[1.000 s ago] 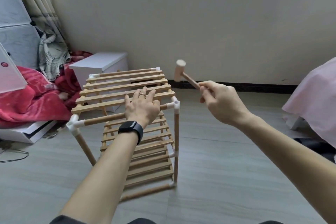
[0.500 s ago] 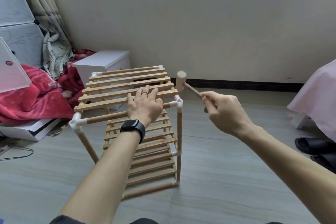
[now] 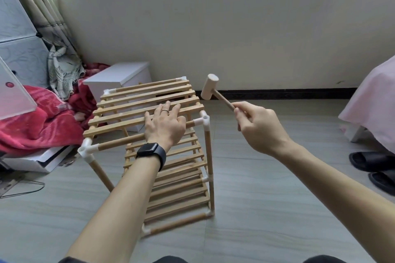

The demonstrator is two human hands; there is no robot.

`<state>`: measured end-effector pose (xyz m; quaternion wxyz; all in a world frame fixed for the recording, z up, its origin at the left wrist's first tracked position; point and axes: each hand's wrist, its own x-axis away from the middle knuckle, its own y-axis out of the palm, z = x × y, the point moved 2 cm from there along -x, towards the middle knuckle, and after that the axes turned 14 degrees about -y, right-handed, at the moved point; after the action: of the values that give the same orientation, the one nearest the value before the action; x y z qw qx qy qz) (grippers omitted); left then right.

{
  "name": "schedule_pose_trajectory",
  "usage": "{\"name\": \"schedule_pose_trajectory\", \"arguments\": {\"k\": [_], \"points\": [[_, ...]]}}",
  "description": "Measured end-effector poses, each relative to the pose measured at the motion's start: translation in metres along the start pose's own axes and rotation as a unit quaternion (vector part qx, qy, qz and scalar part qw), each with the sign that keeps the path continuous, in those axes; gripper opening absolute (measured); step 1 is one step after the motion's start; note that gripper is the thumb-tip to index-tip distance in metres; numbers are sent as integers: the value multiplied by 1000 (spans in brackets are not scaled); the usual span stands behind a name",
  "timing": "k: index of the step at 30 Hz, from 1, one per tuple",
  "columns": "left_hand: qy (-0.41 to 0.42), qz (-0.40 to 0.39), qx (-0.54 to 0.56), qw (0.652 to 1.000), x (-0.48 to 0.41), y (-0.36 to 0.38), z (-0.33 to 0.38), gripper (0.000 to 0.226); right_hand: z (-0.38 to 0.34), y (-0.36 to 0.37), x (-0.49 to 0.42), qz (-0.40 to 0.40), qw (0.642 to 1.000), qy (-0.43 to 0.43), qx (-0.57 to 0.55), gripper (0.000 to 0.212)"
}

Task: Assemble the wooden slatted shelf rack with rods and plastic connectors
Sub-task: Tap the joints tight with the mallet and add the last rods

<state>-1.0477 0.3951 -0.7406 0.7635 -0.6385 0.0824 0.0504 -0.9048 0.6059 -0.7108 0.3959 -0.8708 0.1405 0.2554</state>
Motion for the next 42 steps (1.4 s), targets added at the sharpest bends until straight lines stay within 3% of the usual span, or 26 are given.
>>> {"name": "schedule_pose_trajectory", "arguments": {"k": [3, 4, 7, 11, 14, 16, 18, 20, 22, 24, 27, 30, 34, 38, 42], "points": [[0, 1, 10, 1000, 0, 0, 0, 58, 5, 7, 6, -96, 995, 27, 30, 28], [1, 3, 11, 1000, 1, 1, 1, 58, 7, 7, 6, -96, 994, 35, 36, 28], [7, 29, 12, 999, 1, 3, 0, 57, 9, 4, 9, -3, 999, 25, -25, 26], [22, 86, 7, 996, 4, 5, -1, 52, 17, 14, 18, -71, 997, 24, -32, 26], [54, 148, 53, 986, 11, 5, 0, 49, 32, 11, 29, 3, 994, 41, -97, 25], [111, 207, 90, 968, 21, 6, 4, 47, 48, 14, 46, 18, 993, 61, -100, 23], [225, 260, 118, 932, 38, 18, 15, 45, 73, 25, 73, 9, 991, 98, -92, 22], [355, 260, 127, 889, 59, 45, 30, 48, 106, 41, 109, -1, 984, 163, -76, 21], [438, 196, 107, 871, 83, 83, 47, 49, 145, 62, 152, -16, 967, 249, -48, 19], [456, 85, 64, 884, 104, 128, 61, 51, 184, 85, 199, -52, 939, 339, -11, 19], [367, -130, -9, 921, 121, 200, 74, 58, 232, 114, 266, -109, 897, 426, 48, 20], [291, -274, -57, 915, 127, 272, 81, 62, 266, 130, 316, -123, 866, 479, 74, 30], [240, -375, -82, 892, 137, 354, 94, 67, 301, 134, 353, -78, 843, 524, 89, 38], [231, -423, -105, 870, 154, 415, 102, 70, 330, 124, 373, -34, 828, 548, 116, 53], [218, -449, -131, 857, 173, 446, 96, 66, 343, 118, 395, -101, 811, 553, 163, 72]]}}
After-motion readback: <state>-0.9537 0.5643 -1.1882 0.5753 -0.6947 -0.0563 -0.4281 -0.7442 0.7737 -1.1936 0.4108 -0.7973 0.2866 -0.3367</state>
